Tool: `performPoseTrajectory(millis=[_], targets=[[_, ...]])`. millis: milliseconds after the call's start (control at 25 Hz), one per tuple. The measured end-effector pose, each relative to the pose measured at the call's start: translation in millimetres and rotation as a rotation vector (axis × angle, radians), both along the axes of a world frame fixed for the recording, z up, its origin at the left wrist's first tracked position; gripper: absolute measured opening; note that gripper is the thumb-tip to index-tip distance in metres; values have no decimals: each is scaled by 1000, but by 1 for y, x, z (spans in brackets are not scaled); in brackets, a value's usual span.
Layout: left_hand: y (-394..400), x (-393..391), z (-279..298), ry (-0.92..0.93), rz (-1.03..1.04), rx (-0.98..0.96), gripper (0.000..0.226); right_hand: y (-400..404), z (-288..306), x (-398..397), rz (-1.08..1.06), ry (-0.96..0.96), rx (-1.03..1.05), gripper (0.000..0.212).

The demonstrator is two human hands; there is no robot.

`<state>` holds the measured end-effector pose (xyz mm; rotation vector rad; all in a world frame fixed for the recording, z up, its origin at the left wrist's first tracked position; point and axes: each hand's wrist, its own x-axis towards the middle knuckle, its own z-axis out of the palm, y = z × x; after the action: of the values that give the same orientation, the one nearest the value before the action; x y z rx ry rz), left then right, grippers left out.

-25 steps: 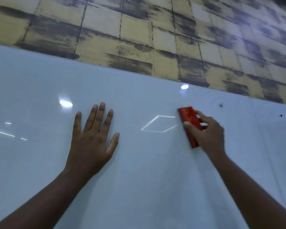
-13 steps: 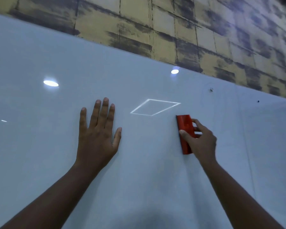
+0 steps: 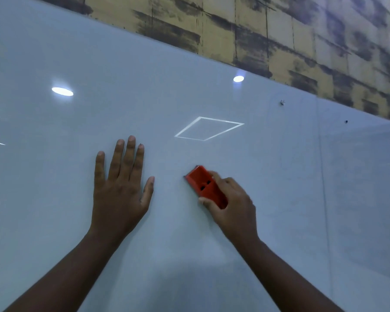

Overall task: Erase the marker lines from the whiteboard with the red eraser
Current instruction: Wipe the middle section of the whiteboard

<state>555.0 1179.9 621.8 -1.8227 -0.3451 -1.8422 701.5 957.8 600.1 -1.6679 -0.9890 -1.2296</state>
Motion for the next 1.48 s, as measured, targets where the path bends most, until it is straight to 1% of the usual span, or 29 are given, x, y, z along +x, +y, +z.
performPoseTrajectory(millis=[120, 200, 280, 360, 440, 520, 600, 680, 800, 920, 1000, 1080, 1160, 1320, 1400, 1480], targets=[[0, -1, -8, -8, 12, -6, 71, -27, 14, 48, 129, 150, 240, 67], [-3, 0, -15, -14, 29, -19, 70, -52, 15, 78, 180, 264, 375, 64], [-7, 3, -25, -12, 47, -49, 70, -73, 10, 101, 193, 376, 458, 65], [-10, 5, -37, -2, 63, -82, 71, -82, 1, 111, 175, 415, 478, 65], [-12, 4, -49, 13, 82, -98, 71, -77, -12, 107, 166, 366, 453, 64], [-14, 6, -60, 25, 107, -113, 70, -62, -31, 95, 212, 306, 409, 63], [-16, 7, -71, 27, 116, -130, 69, -42, -59, 76, 212, 199, 315, 63], [-18, 9, -81, 30, 124, -144, 68, -20, -95, 51, 198, 65, 188, 62], [-21, 9, -96, 30, 132, -160, 67, 6, -168, 16, 226, -116, 2, 59], [-24, 9, -114, 28, 130, -189, 67, 14, -227, 3, 226, -213, -157, 60], [-26, 8, -129, 34, 129, -200, 67, 10, -234, 2, 239, -222, -201, 61], [-26, 7, -145, 34, 133, -207, 67, 3, -220, 6, 244, -213, -206, 63], [-26, 6, -159, 39, 137, -214, 66, -7, -196, 18, 237, -136, -131, 62], [-27, 5, -177, 50, 146, -228, 66, -37, -158, 59, 194, 122, 116, 60], [-26, 2, -188, 64, 150, -229, 67, -53, -160, 79, 210, 231, 231, 64], [-26, -3, -201, 83, 153, -229, 68, -67, -176, 94, 235, 320, 340, 65]])
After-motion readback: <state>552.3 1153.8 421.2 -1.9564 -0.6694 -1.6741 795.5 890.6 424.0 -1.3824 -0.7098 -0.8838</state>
